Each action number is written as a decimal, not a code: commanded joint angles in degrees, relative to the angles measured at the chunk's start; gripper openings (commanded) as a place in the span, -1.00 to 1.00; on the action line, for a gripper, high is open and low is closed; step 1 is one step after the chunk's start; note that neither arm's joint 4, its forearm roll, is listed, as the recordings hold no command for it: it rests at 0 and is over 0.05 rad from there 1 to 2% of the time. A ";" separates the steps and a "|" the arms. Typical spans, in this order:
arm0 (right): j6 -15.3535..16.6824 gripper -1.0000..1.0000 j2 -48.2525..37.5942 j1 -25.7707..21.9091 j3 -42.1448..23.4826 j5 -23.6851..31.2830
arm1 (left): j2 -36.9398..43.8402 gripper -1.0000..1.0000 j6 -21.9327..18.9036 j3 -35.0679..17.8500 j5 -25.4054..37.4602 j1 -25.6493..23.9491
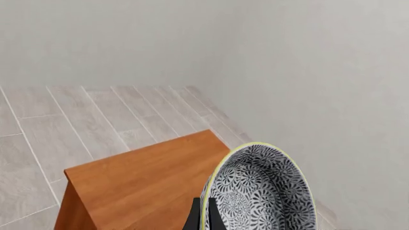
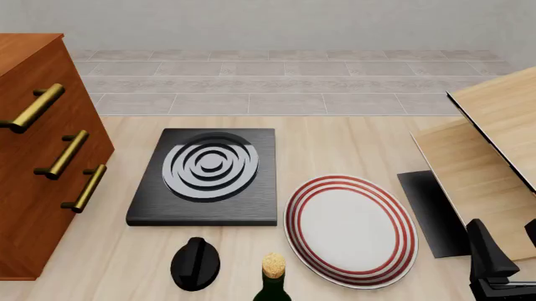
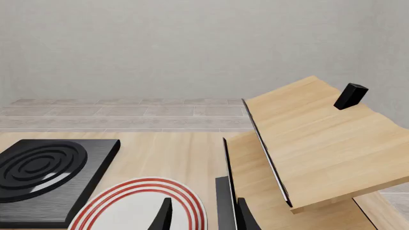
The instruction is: Put the bowl on the top of the cabinet.
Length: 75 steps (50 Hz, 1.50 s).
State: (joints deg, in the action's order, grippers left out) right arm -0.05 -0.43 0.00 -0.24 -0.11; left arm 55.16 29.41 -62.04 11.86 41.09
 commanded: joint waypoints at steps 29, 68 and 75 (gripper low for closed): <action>-0.01 1.00 0.00 0.00 0.00 0.00 | 5.67 -1.00 1.91 -0.50 0.94 1.00; -0.01 1.00 0.01 0.01 0.00 0.00 | 6.39 1.00 -3.00 0.43 -1.00 2.35; -0.01 1.00 0.00 -0.01 0.00 0.00 | 5.58 1.00 -2.67 0.75 -0.76 1.99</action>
State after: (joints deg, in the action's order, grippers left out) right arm -0.05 -0.43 0.00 -0.24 -0.11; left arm 61.37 27.21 -61.57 11.02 43.20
